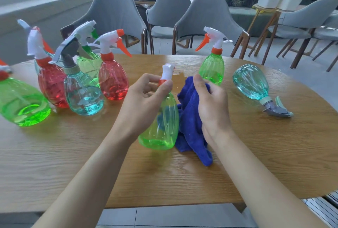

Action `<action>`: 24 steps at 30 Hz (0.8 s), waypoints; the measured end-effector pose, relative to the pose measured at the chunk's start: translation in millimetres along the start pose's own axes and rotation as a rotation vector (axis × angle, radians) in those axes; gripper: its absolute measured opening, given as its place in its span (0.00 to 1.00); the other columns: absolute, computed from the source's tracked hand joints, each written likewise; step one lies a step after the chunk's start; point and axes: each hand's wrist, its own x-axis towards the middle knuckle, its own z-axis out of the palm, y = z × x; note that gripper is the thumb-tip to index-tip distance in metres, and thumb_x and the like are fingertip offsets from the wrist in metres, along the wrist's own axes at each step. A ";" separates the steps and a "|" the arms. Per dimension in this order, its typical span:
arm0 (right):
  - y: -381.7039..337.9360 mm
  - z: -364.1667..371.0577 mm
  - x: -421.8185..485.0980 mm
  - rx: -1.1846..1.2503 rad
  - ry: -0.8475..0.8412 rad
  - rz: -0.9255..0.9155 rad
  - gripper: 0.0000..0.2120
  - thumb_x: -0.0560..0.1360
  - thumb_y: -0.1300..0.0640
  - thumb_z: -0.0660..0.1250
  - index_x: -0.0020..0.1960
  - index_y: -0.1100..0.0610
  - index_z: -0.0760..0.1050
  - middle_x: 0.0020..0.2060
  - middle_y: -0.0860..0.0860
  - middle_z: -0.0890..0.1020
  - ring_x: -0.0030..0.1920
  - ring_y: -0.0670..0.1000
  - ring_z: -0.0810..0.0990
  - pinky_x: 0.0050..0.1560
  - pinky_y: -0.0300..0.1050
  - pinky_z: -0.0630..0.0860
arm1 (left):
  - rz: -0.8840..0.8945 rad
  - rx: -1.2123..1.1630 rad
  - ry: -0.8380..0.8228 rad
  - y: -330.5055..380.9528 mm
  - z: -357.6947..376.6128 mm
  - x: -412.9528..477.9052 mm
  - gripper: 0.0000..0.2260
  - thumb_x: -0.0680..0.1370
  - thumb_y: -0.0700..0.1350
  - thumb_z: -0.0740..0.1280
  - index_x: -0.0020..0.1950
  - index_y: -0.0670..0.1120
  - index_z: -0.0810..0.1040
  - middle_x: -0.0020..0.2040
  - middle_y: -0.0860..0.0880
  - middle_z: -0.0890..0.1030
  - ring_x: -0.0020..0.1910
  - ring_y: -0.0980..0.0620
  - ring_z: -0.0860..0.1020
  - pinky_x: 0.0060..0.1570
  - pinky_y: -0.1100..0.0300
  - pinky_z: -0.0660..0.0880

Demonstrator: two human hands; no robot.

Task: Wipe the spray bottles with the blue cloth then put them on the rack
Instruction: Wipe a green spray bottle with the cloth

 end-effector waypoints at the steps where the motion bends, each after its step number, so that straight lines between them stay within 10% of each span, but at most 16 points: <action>1: 1.1 -1.0 1.8 -0.004 0.019 0.003 0.16 0.84 0.44 0.67 0.43 0.52 0.84 0.37 0.55 0.86 0.42 0.63 0.86 0.51 0.71 0.83 | -0.029 -0.067 -0.006 0.4 -1.2 0.1 0.07 0.82 0.53 0.72 0.55 0.51 0.84 0.50 0.47 0.87 0.45 0.56 0.84 0.45 0.59 0.81; 9: -1.3 -15.4 15.3 -0.113 0.187 -0.143 0.10 0.85 0.46 0.66 0.51 0.49 0.81 0.41 0.47 0.85 0.45 0.49 0.84 0.54 0.53 0.81 | -0.238 -0.371 -0.148 5.5 -4.8 1.7 0.13 0.86 0.47 0.64 0.57 0.39 0.85 0.51 0.38 0.88 0.44 0.43 0.86 0.46 0.52 0.85; 16: 0.8 -6.1 0.4 -0.465 -0.094 -0.471 0.10 0.84 0.55 0.69 0.63 0.52 0.85 0.63 0.48 0.77 0.63 0.33 0.74 0.66 0.29 0.68 | -0.242 -0.364 -0.154 1.0 7.9 -5.1 0.14 0.87 0.48 0.64 0.59 0.40 0.84 0.48 0.41 0.86 0.44 0.44 0.85 0.46 0.51 0.82; 24: -0.7 -8.0 2.5 -0.372 -0.109 -0.215 0.06 0.81 0.61 0.67 0.47 0.52 0.74 0.37 0.40 0.80 0.39 0.39 0.77 0.43 0.31 0.70 | -0.213 -0.371 -0.087 -0.8 11.9 -11.5 0.16 0.87 0.49 0.63 0.53 0.39 0.84 0.44 0.39 0.84 0.42 0.42 0.81 0.42 0.53 0.80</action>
